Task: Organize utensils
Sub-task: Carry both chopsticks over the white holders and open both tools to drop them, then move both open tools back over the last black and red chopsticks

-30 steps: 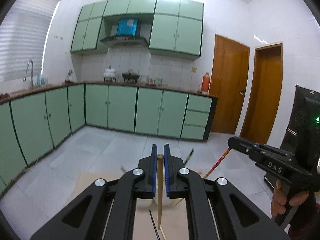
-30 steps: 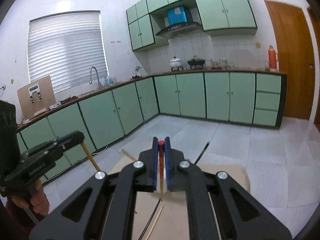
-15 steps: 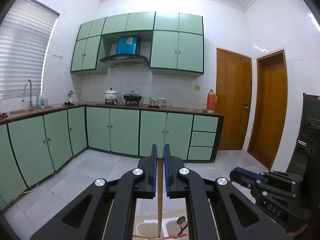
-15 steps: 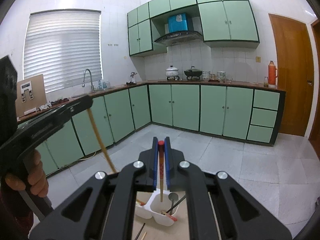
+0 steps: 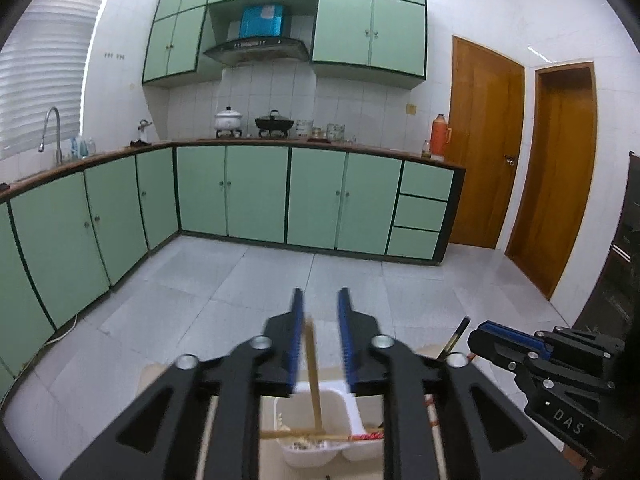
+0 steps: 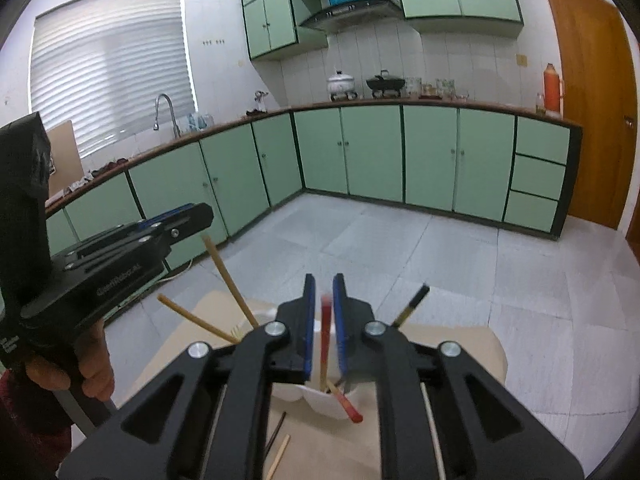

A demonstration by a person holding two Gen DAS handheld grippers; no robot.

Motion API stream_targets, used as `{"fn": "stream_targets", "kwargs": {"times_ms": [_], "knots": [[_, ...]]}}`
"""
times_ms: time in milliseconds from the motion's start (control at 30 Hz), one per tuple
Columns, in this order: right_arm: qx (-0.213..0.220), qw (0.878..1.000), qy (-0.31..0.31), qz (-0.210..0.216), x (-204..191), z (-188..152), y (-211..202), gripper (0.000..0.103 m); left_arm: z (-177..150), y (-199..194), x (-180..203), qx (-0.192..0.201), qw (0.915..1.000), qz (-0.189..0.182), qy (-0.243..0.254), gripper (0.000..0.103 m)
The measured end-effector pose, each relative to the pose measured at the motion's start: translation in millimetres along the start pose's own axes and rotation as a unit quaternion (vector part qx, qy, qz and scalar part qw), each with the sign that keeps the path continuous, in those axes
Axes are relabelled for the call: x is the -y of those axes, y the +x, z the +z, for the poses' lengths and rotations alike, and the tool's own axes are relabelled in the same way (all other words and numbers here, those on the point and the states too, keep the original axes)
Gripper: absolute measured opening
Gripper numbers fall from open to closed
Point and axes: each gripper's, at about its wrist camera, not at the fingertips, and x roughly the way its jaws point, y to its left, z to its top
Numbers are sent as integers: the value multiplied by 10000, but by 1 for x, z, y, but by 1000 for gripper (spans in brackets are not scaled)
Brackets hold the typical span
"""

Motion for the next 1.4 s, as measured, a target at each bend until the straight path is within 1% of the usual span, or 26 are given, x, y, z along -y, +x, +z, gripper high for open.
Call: {"fn": "stream_targets", "kwargs": {"times_ms": [67, 100, 133, 167, 200, 233, 267, 333, 367, 433, 533, 667, 800, 900, 967, 1000, 1100, 1233, 1333, 1400], "knots": [[95, 9999, 55, -48, -1, -2, -8, 25, -4, -5, 0, 25, 10000, 3, 8, 28], [198, 9997, 72, -118, -1, -4, -16, 35, -5, -9, -1, 60, 10000, 18, 20, 32], [324, 9992, 78, -209, -2, -5, -24, 44, -6, -16, -1, 123, 9999, 48, 23, 38], [424, 9987, 73, -272, -1, -6, -31, 47, -6, -22, -2, 177, 9998, 60, 6, 41], [543, 9979, 58, -353, -2, -7, -39, 53, -8, -30, -3, 243, 9997, 77, -21, 48], [665, 9967, 56, -460, -3, -10, -48, 64, -10, -39, -3, 334, 9994, 98, -42, 54], [761, 9956, 65, -544, -2, -13, -56, 69, -11, -47, -3, 404, 9991, 119, -47, 57], [1028, 9918, 102, -749, -2, -23, -76, 85, -18, -66, -2, 589, 9981, 191, -42, 77], [1120, 9903, 115, -811, -2, -30, -84, 88, -25, -80, -1, 713, 9971, 246, -41, 80], [1206, 9886, 112, -890, -3, -43, -98, 89, -38, -97, 2, 768, 9967, 266, -15, 84], [1191, 9879, 125, -983, -3, -63, -108, 90, -59, -114, 5, 693, 9972, 289, -9, 86], [1040, 9891, 100, -1038, -8, -99, -117, 90, -97, -128, 8, 411, 9985, 367, -76, 87], [665, 9921, 51, -1060, -18, -135, -112, 91, -133, -134, 9, 62, 9987, 503, -26, 88], [361, 9937, 137, -1051, -23, -164, -106, 91, -166, -133, 10, -319, 9977, 590, 67, 88], [242, 9937, 184, -1081, -28, -176, -101, 91, -183, -132, 10, -522, 9966, 626, 93, 89], [192, 9937, 231, -1079, -29, -183, -99, 93, -192, -132, 10, -632, 9960, 623, 99, 91], [38, 9933, 308, -1112, -33, -202, -93, 94, -216, -132, 10, -863, 9939, 667, 142, 94], [-239, 9928, 390, -1103, -38, -222, -83, 96, -244, -131, 7, -1145, 9910, 678, 145, 94], [-489, 9913, 512, -1114, -42, -239, -76, 98, -258, -130, 3, -1287, 9891, 705, 126, 97], [-652, 9904, 582, -1073, -42, -244, -72, 98, -266, -128, 1, -1390, 9875, 738, 113, 97]]}}
